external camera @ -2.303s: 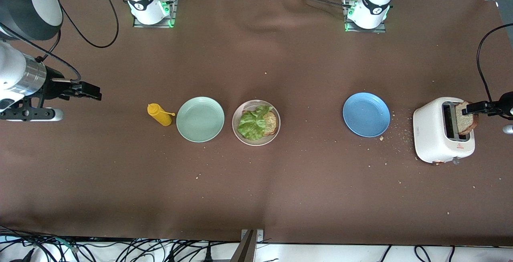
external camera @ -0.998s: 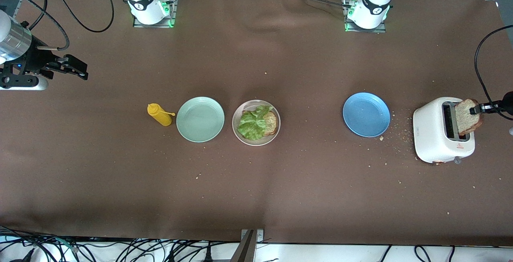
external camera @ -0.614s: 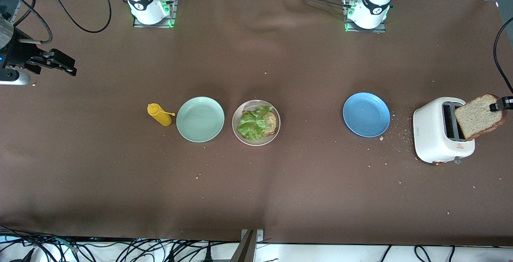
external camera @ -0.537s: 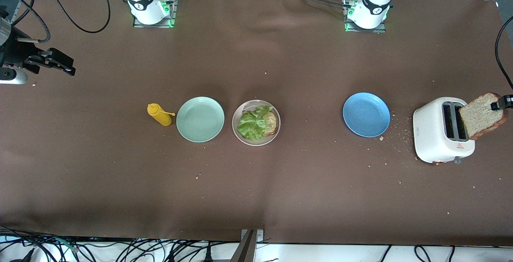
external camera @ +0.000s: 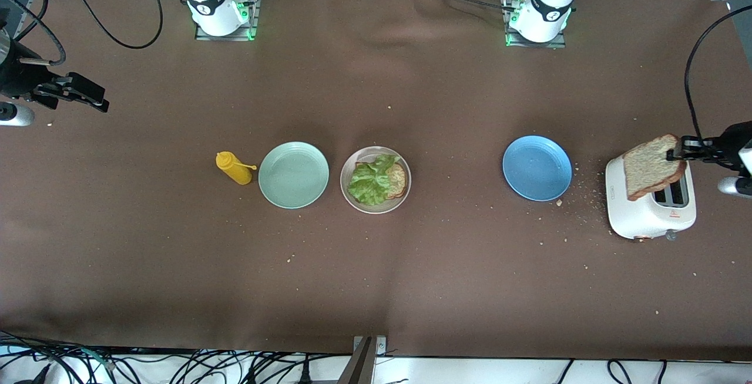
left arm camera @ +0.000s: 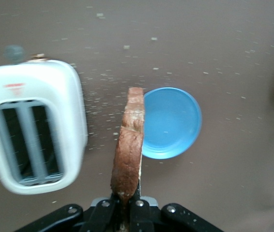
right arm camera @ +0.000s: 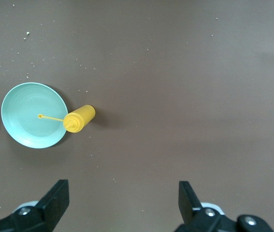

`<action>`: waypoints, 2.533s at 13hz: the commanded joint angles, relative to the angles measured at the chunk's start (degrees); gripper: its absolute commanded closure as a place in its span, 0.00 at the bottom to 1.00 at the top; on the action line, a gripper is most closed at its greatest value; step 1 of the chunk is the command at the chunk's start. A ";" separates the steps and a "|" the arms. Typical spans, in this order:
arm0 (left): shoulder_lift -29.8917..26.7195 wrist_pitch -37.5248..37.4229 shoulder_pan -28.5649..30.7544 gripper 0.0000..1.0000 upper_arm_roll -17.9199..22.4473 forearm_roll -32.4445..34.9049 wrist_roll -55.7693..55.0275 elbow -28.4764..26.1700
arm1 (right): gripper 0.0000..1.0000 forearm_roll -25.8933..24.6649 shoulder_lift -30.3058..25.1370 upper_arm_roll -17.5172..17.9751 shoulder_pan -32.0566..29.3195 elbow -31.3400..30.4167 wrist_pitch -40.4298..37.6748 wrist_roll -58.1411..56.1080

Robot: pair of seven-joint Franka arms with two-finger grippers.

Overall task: Make sandwich in beige plate with both arms
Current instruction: 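Lower the bread slice onto the lettuce on the beige plate, then open the left gripper and withdraw it from the sandwich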

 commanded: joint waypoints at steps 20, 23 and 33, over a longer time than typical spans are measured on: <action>31.60 23.81 -29.86 1.00 -2.37 -61.27 8.61 1.15 | 0.00 1.25 0.45 0.13 -0.13 0.99 0.24 -0.87; 31.60 23.91 -30.22 1.00 -2.28 -61.19 8.79 0.89 | 0.00 1.25 0.45 0.13 -0.13 0.99 0.24 -0.79; 30.64 23.65 -28.47 0.00 3.60 -53.56 4.75 -1.58 | 0.00 1.34 0.45 0.13 -0.13 0.99 0.15 -0.79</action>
